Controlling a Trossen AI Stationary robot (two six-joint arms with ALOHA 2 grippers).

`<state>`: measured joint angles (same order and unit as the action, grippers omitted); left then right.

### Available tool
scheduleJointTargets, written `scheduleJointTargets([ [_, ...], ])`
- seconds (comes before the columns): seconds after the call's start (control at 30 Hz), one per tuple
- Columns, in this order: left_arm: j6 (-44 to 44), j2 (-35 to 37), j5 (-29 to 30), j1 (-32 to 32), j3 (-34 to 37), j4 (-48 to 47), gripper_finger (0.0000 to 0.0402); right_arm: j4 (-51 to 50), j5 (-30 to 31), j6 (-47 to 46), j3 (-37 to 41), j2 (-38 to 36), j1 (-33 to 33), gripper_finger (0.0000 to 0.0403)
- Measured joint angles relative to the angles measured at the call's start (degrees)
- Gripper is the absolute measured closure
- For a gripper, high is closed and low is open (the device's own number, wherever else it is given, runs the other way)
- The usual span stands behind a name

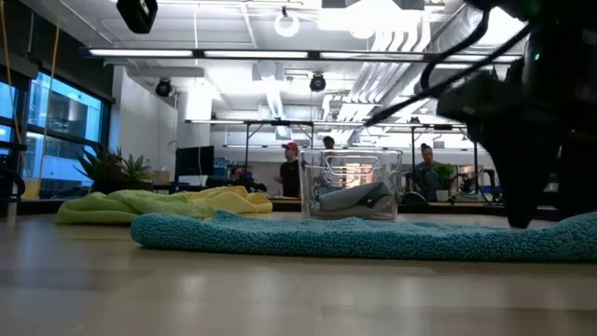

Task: Fold microfiber towels
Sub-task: Fold the blue microfiber cloth

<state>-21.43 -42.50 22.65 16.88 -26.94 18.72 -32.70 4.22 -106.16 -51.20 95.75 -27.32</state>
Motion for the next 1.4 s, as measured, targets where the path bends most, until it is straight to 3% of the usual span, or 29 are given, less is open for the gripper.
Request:
scheduleJointTargets([
  [0.33,-0.90,-0.02,0.38,0.02,0.00,-0.09,0.0273,1.64,-0.82,-4.73,-0.22,3.26,1.70,0.0215],
  [0.63,-0.90,0.00,0.53,0.02,0.00,-0.07,0.0273,1.44,1.71,-6.83,-0.11,3.38,2.38,0.0337],
  [0.9,-0.90,0.00,0.53,0.02,0.00,-0.10,0.0273,1.63,4.31,-5.67,-0.22,4.87,2.39,0.0394],
  [1.07,-0.91,-0.01,0.53,0.02,0.00,-0.94,0.0273,-1.59,5.37,-5.60,-0.11,3.06,2.14,0.0401],
  [1.2,-0.84,-0.01,0.53,0.02,0.00,-0.95,0.0273,-13.08,8.02,-5.32,0.78,-1.44,1.47,0.0402],
  [1.4,-0.68,-0.04,1.12,0.02,-0.02,-1.31,0.0273,-18.35,8.39,-5.30,0.46,-8.44,-0.48,0.0403],
])
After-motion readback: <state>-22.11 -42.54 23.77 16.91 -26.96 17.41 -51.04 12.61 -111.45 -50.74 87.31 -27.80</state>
